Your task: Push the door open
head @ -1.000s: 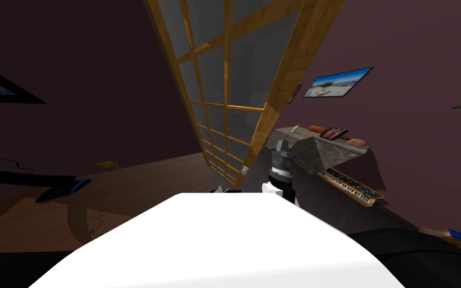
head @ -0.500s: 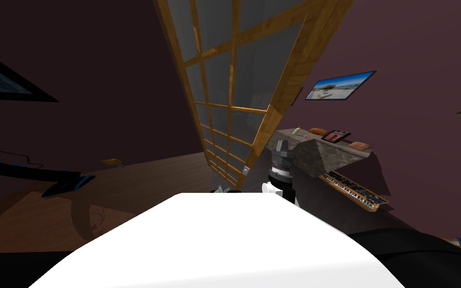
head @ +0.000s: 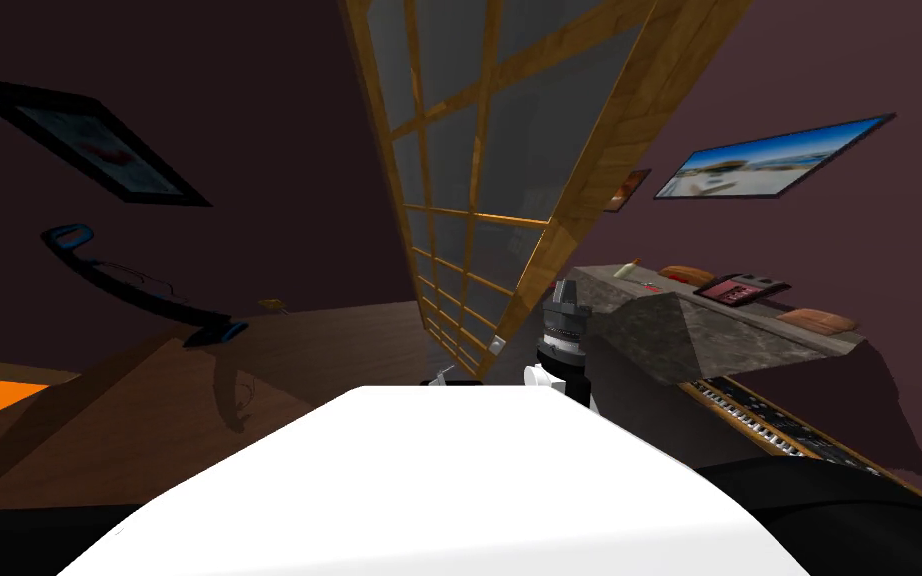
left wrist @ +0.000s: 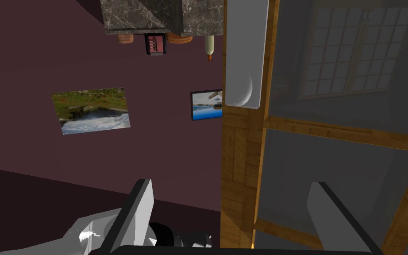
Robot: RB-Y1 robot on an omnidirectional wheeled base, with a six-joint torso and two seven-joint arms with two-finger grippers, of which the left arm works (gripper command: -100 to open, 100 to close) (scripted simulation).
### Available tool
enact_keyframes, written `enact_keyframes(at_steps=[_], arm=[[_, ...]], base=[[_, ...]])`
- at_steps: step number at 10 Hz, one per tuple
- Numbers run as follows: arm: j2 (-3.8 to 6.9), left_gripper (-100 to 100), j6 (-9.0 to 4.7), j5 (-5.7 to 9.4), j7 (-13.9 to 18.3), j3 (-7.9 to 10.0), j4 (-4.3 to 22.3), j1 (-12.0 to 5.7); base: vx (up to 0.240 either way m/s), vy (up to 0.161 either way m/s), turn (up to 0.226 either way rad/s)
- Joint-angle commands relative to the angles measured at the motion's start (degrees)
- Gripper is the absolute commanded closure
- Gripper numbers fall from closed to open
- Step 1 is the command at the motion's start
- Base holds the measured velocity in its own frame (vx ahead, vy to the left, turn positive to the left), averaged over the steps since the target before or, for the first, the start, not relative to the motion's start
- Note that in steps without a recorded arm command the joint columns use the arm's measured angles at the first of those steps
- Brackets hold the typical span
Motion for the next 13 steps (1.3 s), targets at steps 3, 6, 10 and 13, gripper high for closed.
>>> enact_keyframes(at_steps=[3, 6, 10, 13], arm=[[0.48, -100, -1.31, -1.7, 1.13, -0.01, 1.07, -1.63], [0.63, -100, -2.35, -3.05, 2.01, -0.02, 1.92, -2.92], [0.55, -100, -3.94, -5.13, 3.37, -0.04, 3.23, -4.9], [0.2, -100, -5.18, -6.75, 4.42, -0.05, 4.25, -6.45]], base=[[0.031, -0.061, 0.298], [0.011, -0.097, 0.313], [-0.005, -0.099, 0.314], [-0.034, -0.109, 0.326]])
